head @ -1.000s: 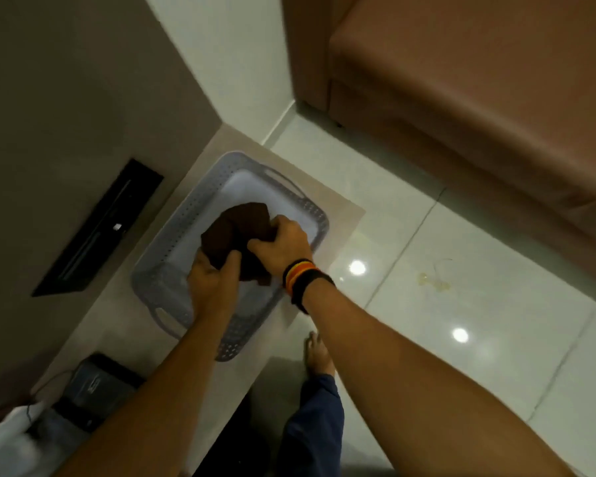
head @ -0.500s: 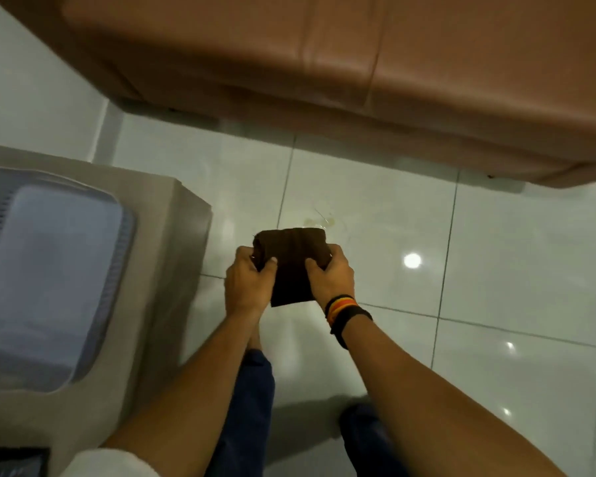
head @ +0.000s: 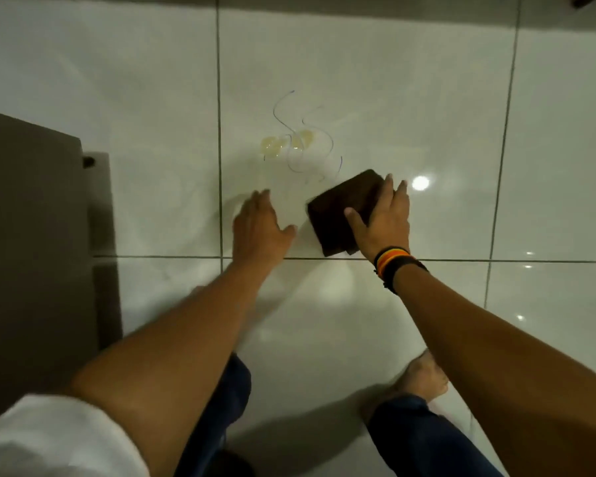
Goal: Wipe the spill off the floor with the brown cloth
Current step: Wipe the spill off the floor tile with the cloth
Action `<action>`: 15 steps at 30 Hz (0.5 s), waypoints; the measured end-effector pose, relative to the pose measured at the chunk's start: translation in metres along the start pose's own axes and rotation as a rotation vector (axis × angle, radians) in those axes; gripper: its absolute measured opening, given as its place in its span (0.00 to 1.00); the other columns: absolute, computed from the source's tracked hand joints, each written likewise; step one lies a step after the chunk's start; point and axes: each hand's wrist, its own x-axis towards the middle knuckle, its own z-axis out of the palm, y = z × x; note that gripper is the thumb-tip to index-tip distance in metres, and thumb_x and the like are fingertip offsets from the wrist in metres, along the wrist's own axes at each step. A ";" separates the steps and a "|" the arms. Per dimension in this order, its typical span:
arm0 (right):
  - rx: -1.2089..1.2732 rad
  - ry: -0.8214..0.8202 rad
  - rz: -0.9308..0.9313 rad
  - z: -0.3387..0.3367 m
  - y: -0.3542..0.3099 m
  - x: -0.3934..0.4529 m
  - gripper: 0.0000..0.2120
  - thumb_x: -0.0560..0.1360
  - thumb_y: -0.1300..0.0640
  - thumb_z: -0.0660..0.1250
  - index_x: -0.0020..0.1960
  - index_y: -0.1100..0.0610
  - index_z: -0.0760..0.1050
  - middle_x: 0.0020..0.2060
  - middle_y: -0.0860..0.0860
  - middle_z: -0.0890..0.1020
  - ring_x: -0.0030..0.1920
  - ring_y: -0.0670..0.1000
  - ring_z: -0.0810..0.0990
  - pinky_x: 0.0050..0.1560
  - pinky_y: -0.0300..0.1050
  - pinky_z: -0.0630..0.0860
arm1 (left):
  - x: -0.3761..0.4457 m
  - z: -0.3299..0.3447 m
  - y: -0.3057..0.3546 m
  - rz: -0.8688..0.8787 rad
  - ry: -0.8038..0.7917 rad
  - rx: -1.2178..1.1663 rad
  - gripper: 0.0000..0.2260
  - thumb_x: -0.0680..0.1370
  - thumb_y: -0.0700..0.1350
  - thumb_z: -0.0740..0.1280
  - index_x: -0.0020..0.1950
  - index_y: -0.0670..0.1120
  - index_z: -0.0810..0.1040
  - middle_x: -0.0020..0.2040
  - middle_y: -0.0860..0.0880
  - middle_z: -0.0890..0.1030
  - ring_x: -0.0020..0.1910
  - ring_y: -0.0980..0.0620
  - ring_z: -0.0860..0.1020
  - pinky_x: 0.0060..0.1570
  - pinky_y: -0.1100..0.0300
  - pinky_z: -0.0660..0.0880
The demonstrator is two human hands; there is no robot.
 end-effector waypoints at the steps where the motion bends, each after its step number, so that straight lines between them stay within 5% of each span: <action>1: -0.026 0.011 -0.017 0.019 0.003 0.004 0.44 0.79 0.41 0.66 0.83 0.57 0.45 0.82 0.61 0.47 0.82 0.65 0.50 0.76 0.68 0.60 | 0.018 0.000 -0.013 0.007 0.025 0.093 0.49 0.75 0.56 0.75 0.85 0.42 0.50 0.86 0.38 0.53 0.85 0.39 0.52 0.83 0.42 0.53; 5: -0.121 0.008 0.052 0.083 0.001 0.030 0.43 0.80 0.33 0.53 0.83 0.57 0.40 0.82 0.61 0.40 0.82 0.65 0.39 0.77 0.75 0.46 | 0.074 -0.006 -0.051 -0.074 -0.011 0.251 0.74 0.60 0.67 0.81 0.83 0.41 0.30 0.82 0.37 0.29 0.82 0.38 0.28 0.76 0.35 0.31; 9: -0.258 0.188 0.043 0.109 -0.035 0.069 0.41 0.80 0.33 0.48 0.83 0.59 0.46 0.82 0.64 0.47 0.82 0.68 0.44 0.74 0.78 0.47 | 0.096 0.001 -0.062 -0.136 -0.123 0.216 0.84 0.50 0.69 0.83 0.79 0.42 0.22 0.77 0.36 0.21 0.78 0.36 0.21 0.71 0.31 0.25; 12: -0.419 0.161 -0.314 0.125 -0.054 0.070 0.38 0.82 0.34 0.46 0.83 0.57 0.48 0.82 0.63 0.50 0.82 0.67 0.47 0.77 0.75 0.43 | 0.100 0.006 -0.063 -0.147 -0.120 0.228 0.85 0.48 0.68 0.84 0.79 0.41 0.22 0.77 0.33 0.21 0.77 0.33 0.22 0.68 0.32 0.23; 15: -0.544 -0.044 -0.743 0.128 -0.033 0.039 0.34 0.83 0.37 0.49 0.83 0.52 0.49 0.83 0.58 0.51 0.83 0.63 0.47 0.77 0.74 0.48 | 0.100 -0.004 -0.060 -0.176 -0.185 0.256 0.85 0.50 0.66 0.85 0.77 0.41 0.19 0.75 0.33 0.19 0.76 0.31 0.21 0.69 0.31 0.24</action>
